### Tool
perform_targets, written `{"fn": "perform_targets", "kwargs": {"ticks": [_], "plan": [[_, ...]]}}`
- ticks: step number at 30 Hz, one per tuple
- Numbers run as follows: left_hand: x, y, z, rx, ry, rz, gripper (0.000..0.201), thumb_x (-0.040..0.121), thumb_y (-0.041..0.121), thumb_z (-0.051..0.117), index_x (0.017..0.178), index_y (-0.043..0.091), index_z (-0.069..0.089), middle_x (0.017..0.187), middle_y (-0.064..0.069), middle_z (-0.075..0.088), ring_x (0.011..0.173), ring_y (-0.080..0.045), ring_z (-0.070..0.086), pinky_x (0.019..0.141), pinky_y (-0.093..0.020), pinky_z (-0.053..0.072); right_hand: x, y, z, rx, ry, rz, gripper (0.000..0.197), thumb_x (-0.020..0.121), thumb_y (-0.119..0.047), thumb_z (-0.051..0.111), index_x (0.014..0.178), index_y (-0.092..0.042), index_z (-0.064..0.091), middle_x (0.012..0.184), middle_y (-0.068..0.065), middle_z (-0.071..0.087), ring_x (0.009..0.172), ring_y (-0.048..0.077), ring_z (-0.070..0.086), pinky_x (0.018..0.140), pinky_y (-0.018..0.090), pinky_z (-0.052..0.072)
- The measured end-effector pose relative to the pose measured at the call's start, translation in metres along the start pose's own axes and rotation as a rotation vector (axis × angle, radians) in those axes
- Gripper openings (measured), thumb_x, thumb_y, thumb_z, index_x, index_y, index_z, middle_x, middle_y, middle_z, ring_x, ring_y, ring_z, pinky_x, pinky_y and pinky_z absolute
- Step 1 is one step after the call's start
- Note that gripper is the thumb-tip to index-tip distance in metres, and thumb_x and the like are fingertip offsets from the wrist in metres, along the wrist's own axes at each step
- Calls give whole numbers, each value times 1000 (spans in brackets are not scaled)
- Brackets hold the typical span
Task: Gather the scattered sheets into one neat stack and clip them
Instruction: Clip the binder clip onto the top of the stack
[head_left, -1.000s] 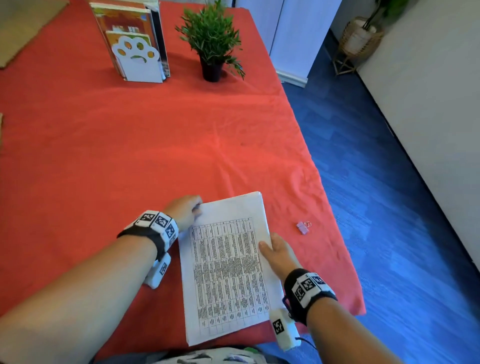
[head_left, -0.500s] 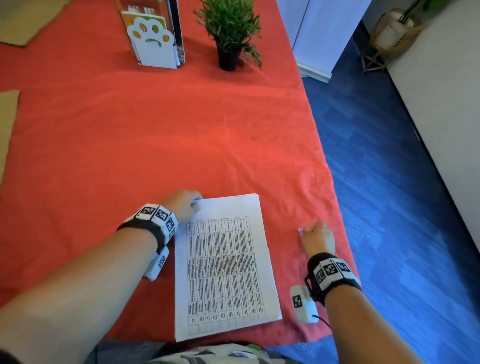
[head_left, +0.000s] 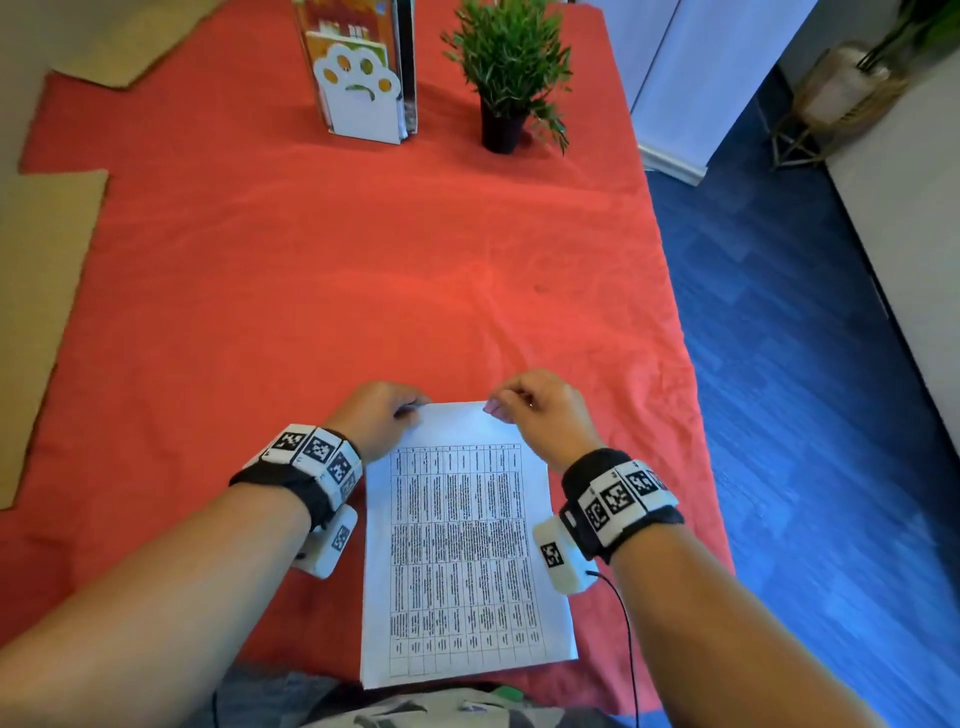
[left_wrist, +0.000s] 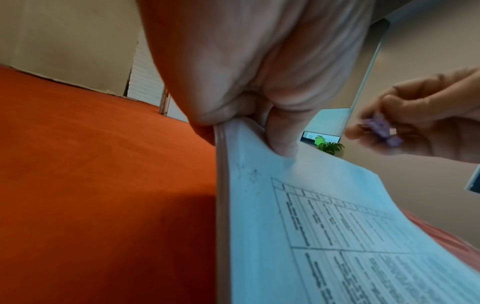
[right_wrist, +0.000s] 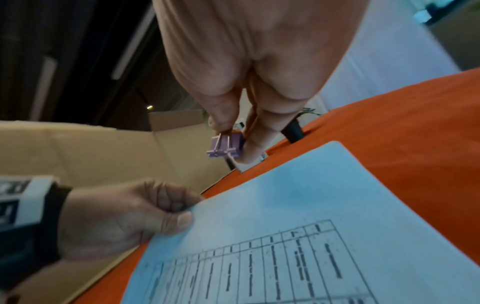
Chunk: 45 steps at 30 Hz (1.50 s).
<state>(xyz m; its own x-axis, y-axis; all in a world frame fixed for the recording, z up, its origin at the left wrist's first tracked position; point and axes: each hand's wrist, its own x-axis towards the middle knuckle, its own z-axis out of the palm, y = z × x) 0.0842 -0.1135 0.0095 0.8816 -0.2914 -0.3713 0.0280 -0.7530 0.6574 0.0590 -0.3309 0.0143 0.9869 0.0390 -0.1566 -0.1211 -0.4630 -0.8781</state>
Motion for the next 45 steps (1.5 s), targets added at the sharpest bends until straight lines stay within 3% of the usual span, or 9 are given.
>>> {"fn": "perform_targets", "kwargs": {"ticks": [6,10,16,27,32,34,37,40,45], "plan": [[-4,5,2,33,34,42,29,92,12,55,119,11,64,116,-9,68,101,-21,64,89,-30,48,7,-12,12,-197,11,-279,19,83,7,65,96,-2,75,90,1,54,80,-11,56,76,-2,40],[-6,10,4,84,58,116,28,91,13,55,117,9,65,114,-12,69,102,-24,64,88,-30,49,11,-15,15,-240,37,-408,22,83,1,62,97,-9,76,85,8,58,76,15,62,73,19,52],[-8,10,2,135,57,140,26,90,13,56,114,11,66,113,-10,69,104,-26,63,88,-34,49,17,-14,16,-260,-24,-426,19,79,6,62,87,-6,74,77,7,56,69,23,64,63,42,55],[-9,12,1,126,66,162,26,90,13,56,113,12,67,111,-8,69,101,-24,63,85,-28,47,17,-12,17,-381,-138,-483,11,76,4,67,77,-7,66,76,7,56,67,24,57,55,40,50],[-9,7,-1,122,61,101,25,89,13,56,112,11,67,110,-9,69,101,-25,63,85,-29,47,10,-12,19,-391,-116,-357,14,86,-13,66,93,-2,59,96,11,64,87,28,61,76,42,51],[-8,7,-2,104,69,86,24,89,13,57,111,11,67,110,-9,69,101,-25,63,86,-29,46,2,-9,22,-467,-41,-476,8,87,-12,63,89,-4,63,109,13,65,96,31,63,81,39,52],[-7,8,-6,93,81,85,23,88,10,58,109,10,68,108,-8,69,100,-25,63,86,-30,47,-12,-1,28,-580,117,-626,2,81,-7,65,81,-7,68,93,12,64,76,32,58,68,38,47],[-7,10,-7,98,83,119,19,86,8,59,100,12,71,99,-7,69,92,-25,64,81,-30,47,-25,14,35,-616,102,-674,10,80,-8,66,88,-9,72,88,8,67,74,29,59,65,35,47],[-12,18,-10,100,118,177,19,85,7,59,99,9,71,98,-8,71,91,-23,64,81,-32,49,-32,6,28,-673,114,-594,32,78,-5,64,109,-11,66,112,7,64,97,26,55,79,37,47]]}}
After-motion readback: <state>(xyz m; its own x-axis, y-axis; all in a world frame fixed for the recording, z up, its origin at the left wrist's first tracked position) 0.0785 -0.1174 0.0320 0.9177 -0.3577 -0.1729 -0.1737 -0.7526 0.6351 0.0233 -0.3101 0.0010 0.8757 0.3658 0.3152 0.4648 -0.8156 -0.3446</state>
